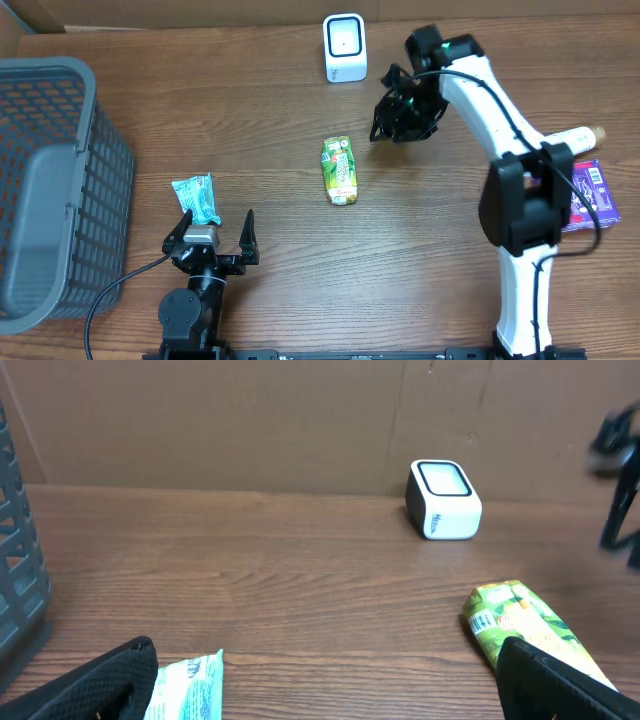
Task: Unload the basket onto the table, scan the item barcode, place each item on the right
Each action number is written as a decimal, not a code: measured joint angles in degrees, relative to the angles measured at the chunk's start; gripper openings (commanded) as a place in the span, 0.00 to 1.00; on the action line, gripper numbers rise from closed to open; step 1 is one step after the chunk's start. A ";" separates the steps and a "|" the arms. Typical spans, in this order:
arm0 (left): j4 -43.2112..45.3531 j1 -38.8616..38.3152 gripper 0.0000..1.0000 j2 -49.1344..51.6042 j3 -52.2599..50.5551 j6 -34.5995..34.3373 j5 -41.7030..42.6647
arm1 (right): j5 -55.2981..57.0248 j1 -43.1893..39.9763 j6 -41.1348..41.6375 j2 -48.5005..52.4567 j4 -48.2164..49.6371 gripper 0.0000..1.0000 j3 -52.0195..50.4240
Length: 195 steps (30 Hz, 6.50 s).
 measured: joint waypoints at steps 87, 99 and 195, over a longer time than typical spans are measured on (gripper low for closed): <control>0.00 0.00 0.99 0.00 0.00 0.00 0.00 | -27.45 1.05 14.45 -18.14 44.15 0.04 -41.35; 0.00 0.00 1.00 0.00 0.00 0.00 0.00 | -56.76 -7.17 21.46 -23.10 56.41 0.04 -41.35; -0.02 0.00 1.00 0.00 0.00 0.00 0.00 | 32.89 8.98 8.70 -27.74 20.15 0.04 -5.77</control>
